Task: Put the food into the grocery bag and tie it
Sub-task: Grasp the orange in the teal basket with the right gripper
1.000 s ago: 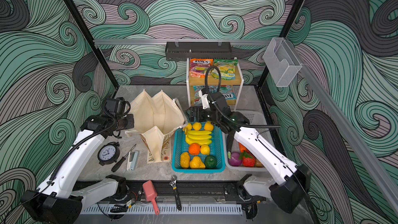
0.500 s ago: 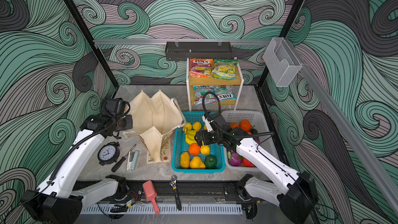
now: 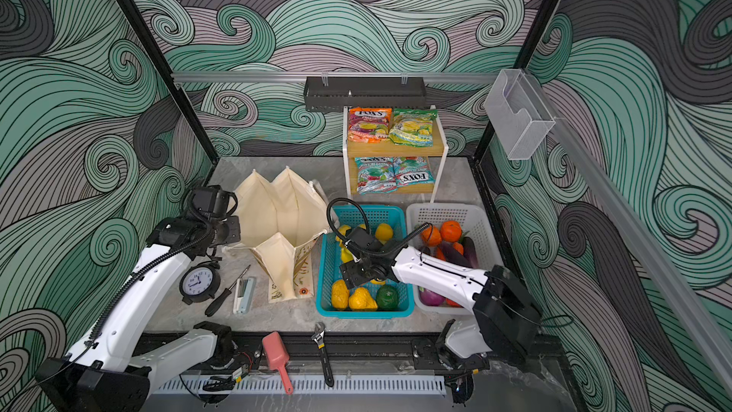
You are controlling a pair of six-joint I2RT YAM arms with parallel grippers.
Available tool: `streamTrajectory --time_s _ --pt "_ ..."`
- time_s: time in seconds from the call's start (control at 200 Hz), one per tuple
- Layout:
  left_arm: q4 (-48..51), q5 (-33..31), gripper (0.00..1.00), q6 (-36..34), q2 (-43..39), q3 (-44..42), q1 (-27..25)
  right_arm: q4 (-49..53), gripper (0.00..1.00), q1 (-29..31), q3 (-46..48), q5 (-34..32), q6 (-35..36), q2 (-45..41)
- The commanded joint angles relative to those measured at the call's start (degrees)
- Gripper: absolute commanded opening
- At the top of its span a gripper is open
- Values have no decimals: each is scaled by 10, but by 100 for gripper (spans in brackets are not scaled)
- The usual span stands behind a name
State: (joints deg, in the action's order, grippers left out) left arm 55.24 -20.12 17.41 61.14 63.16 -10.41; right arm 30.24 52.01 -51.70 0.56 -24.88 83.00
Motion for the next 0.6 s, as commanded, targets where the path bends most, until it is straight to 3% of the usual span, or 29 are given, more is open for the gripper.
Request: streamTrajectory --time_s 0.0,0.45,0.595 --pt "-9 5 0 -3 0 -7 4 -36 79 6 10 -19 -25 13" --pt "-18 19 0 -8 1 -11 4 -83 80 20 23 -70 -34 72" --pt "-19 25 0 -11 1 -12 4 -93 68 20 23 -68 -34 66"
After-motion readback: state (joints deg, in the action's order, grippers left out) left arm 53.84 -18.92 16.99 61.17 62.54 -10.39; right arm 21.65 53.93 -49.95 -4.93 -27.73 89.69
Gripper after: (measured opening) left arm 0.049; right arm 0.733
